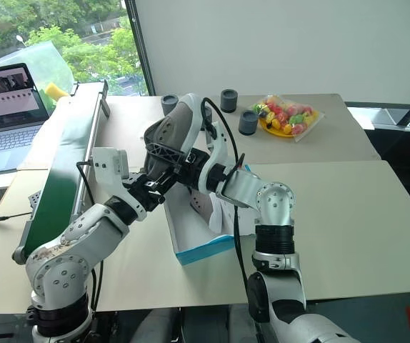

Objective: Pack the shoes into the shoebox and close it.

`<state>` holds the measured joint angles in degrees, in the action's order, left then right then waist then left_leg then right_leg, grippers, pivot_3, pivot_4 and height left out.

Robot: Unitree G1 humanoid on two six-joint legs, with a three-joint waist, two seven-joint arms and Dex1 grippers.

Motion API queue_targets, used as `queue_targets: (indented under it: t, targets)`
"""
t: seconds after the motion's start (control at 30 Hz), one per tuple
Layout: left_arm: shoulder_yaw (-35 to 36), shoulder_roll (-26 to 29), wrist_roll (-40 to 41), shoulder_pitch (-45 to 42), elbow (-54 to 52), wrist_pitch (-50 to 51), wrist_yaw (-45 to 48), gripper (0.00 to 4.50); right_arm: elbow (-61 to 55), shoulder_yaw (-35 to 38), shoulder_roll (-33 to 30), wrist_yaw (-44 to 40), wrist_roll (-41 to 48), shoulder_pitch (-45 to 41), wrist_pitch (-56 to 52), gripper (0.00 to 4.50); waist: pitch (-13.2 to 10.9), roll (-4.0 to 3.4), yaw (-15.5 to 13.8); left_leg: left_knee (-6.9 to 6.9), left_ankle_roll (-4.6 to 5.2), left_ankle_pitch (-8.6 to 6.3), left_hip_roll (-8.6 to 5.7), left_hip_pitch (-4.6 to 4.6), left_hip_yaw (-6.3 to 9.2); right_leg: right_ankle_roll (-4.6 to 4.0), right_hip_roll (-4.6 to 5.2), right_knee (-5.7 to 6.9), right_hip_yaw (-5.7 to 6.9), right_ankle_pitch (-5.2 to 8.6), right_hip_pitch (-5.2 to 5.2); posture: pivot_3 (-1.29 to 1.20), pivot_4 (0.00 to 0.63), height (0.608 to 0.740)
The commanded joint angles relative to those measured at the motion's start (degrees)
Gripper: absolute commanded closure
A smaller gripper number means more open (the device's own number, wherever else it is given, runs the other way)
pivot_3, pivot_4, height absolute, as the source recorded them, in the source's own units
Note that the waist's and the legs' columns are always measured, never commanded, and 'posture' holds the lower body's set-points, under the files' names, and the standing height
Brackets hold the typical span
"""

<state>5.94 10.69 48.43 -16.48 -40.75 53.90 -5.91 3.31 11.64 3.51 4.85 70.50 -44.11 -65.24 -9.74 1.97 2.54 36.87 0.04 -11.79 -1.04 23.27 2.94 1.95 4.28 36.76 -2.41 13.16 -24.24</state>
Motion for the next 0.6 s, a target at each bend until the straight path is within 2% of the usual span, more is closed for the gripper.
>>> queue_targets:
  t: [0.03,0.1,0.13,0.6]
  targets:
    - [-0.65,-0.11,2.35,-1.27,-3.29,-0.52,0.49,1.71,-0.18,0.47,0.71,-0.29,-0.75,-1.02,2.39,0.69,0.00,0.00,-0.01,0.00,0.00,0.00,0.00,0.00,0.00,0.00,0.00,0.00,0.00,0.00,0.00,0.00,0.150,0.740]
    - [-0.67,0.01,2.56,-1.30,-3.28,-0.51,0.40,1.71,-0.25,0.61,0.76,-0.34,-0.92,-1.10,2.56,1.34,0.00,0.00,-0.06,0.00,0.00,0.00,-0.01,0.02,0.00,0.00,0.00,-0.02,0.00,0.00,-0.01,0.00,0.150,0.740]
    - [-0.69,0.09,2.67,-1.27,-3.18,-0.44,0.29,1.71,-0.22,0.73,0.79,-0.32,-1.07,-1.25,2.79,1.46,0.00,0.00,-0.06,0.00,0.00,0.00,0.00,0.02,0.01,0.01,0.01,-0.03,0.01,0.00,0.00,0.00,0.150,0.740]
    - [-1.84,1.38,1.93,-0.66,-2.31,0.28,0.53,1.71,0.58,1.37,0.11,0.26,-2.79,-2.76,3.29,1.47,0.00,0.00,-0.05,0.00,0.00,0.00,-0.01,0.02,0.01,0.01,0.01,-0.03,0.01,0.00,-0.01,0.00,0.150,0.740]
